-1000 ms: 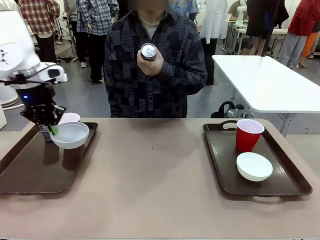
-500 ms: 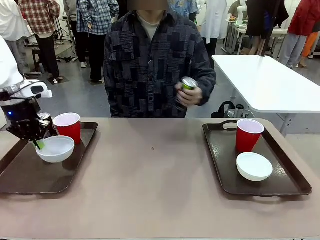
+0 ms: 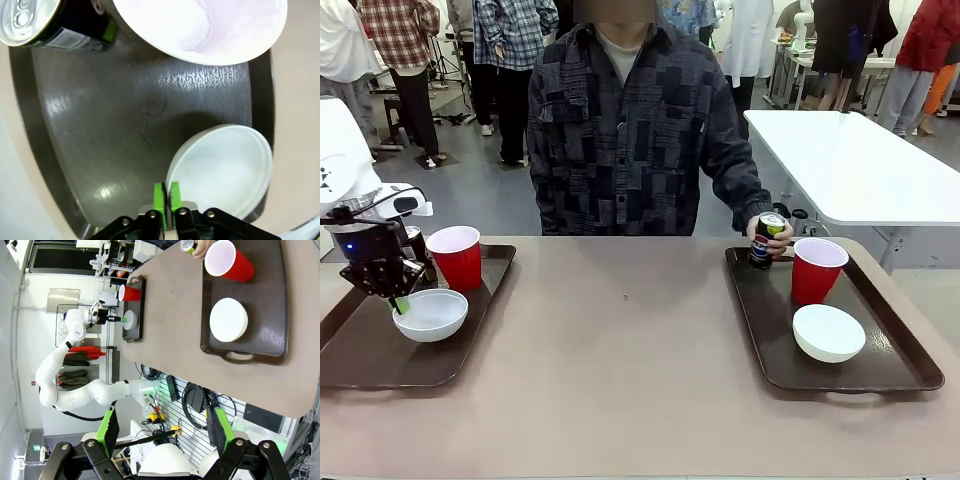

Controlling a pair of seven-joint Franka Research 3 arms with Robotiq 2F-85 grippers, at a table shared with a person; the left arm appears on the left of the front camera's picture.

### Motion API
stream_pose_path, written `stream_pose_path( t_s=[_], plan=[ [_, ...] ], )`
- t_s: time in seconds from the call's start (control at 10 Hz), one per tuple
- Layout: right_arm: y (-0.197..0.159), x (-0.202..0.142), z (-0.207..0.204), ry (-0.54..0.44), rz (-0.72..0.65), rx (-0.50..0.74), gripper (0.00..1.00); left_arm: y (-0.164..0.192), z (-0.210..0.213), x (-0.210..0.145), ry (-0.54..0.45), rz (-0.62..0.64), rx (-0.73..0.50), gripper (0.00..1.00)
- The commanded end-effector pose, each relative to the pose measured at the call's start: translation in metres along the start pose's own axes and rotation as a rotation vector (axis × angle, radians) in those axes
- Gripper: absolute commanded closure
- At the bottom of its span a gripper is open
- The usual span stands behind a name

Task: Prepare tableware on both trays.
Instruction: Pick up a Picnic Bowl from the table and place it on a Handle tray.

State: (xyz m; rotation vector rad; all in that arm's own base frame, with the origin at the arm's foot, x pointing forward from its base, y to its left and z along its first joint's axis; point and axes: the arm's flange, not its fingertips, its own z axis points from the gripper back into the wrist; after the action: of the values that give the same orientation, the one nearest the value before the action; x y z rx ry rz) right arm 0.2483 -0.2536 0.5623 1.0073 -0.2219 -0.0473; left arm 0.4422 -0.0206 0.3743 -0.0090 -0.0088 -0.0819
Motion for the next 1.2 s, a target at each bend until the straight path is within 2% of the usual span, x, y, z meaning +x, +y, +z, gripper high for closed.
stream_pose_path(
  t_s=[0.0, 0.1, 0.2, 0.3, 0.4, 0.5, 0.6, 0.7, 0.8, 0.9, 1.1],
  plan=[
    [0.001, -0.001, 0.001, -0.003, 0.01, 0.011, 0.03, 0.0, 0.006, -0.006, -0.037, 0.011, 0.03, 0.36],
    [0.001, -0.001, 0.001, -0.003, 0.01, 0.011, 0.03, -0.001, 0.014, -0.01, -0.045, 0.016, 0.037, 0.0],
    [0.001, -0.001, 0.001, -0.003, 0.01, 0.011, 0.03, -0.002, 0.022, -0.013, -0.041, 0.026, 0.044, 0.73],
    [0.001, -0.001, 0.001, -0.003, 0.01, 0.011, 0.03, -0.003, 0.032, -0.017, -0.042, 0.036, 0.055, 0.0],
    [0.001, -0.001, 0.001, -0.003, 0.01, 0.011, 0.03, -0.008, 0.042, -0.02, -0.048, 0.038, 0.058, 0.53],
    [0.001, -0.001, 0.001, -0.003, 0.01, 0.011, 0.03, -0.014, 0.055, -0.024, -0.051, 0.036, 0.062, 0.0],
    [0.001, -0.001, 0.001, -0.003, 0.01, 0.011, 0.03, -0.018, 0.067, -0.027, -0.057, 0.039, 0.064, 0.33],
    [0.001, -0.001, 0.001, -0.003, 0.01, 0.011, 0.03, -0.023, 0.079, -0.032, -0.06, 0.038, 0.065, 0.0],
    [0.001, -0.001, 0.001, -0.003, 0.01, 0.011, 0.03, -0.025, 0.089, -0.036, -0.064, 0.041, 0.067, 0.13],
    [0.001, -0.001, 0.001, -0.003, 0.01, 0.011, 0.03, -0.028, 0.098, -0.038, -0.062, 0.039, 0.059, 0.0],
    [0.001, -0.001, 0.001, -0.003, 0.01, 0.011, 0.03, -0.031, 0.12, -0.052, -0.086, 0.076, 0.047, 0.0]
  ],
)
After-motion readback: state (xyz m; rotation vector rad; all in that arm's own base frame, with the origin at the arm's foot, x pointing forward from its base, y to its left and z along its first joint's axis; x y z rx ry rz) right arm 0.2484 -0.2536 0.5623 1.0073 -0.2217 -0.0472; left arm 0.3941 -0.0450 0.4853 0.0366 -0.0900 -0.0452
